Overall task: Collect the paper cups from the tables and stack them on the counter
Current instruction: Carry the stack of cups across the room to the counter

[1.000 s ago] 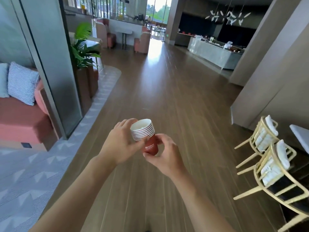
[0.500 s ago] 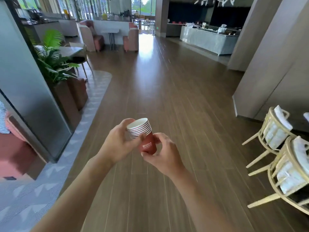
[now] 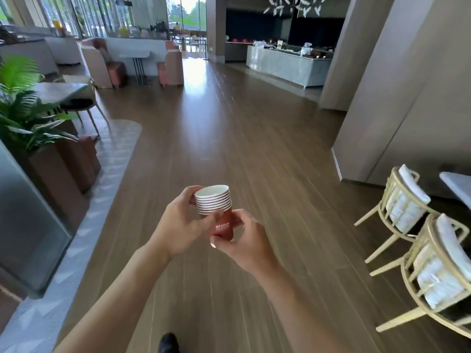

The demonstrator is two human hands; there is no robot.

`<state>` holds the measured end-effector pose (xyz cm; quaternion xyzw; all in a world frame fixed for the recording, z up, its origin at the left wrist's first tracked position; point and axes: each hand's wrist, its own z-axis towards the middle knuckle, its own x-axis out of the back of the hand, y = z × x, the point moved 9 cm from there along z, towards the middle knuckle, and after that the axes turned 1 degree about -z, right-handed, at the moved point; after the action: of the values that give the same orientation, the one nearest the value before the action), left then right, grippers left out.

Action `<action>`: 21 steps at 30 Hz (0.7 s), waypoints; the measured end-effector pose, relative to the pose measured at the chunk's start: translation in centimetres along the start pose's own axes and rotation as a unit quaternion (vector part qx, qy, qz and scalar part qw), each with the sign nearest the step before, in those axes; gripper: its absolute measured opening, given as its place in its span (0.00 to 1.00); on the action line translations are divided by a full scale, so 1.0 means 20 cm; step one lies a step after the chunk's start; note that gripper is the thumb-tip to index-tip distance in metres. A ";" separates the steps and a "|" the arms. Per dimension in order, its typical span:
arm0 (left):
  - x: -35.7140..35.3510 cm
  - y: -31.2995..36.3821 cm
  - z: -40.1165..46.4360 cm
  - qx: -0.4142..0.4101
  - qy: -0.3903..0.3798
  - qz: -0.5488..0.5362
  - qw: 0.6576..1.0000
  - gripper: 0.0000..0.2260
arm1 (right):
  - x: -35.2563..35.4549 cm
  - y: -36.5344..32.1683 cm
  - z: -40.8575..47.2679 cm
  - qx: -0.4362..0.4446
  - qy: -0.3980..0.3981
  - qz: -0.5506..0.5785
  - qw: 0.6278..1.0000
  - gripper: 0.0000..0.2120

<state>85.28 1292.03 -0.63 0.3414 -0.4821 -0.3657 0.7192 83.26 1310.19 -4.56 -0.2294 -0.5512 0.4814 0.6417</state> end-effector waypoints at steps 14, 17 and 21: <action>0.41 -0.57 1.12 -0.021 -0.029 -0.040 0.999 0.28 | -0.57 -0.05 1.11 -0.037 0.017 -0.025 0.999 0.21; 0.58 -0.67 1.32 -0.028 -0.021 -0.038 0.999 0.28 | -0.74 -0.12 1.33 -0.025 0.014 -0.021 0.999 0.21; 0.74 -0.82 1.48 -0.024 -0.010 -0.043 0.999 0.27 | -0.92 -0.17 1.54 -0.012 0.003 -0.027 1.000 0.21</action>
<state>58.16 1267.12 1.04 0.3406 -0.4653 -0.4112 0.7060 57.32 1285.35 -1.91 -0.2236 -0.5604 0.4568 0.6536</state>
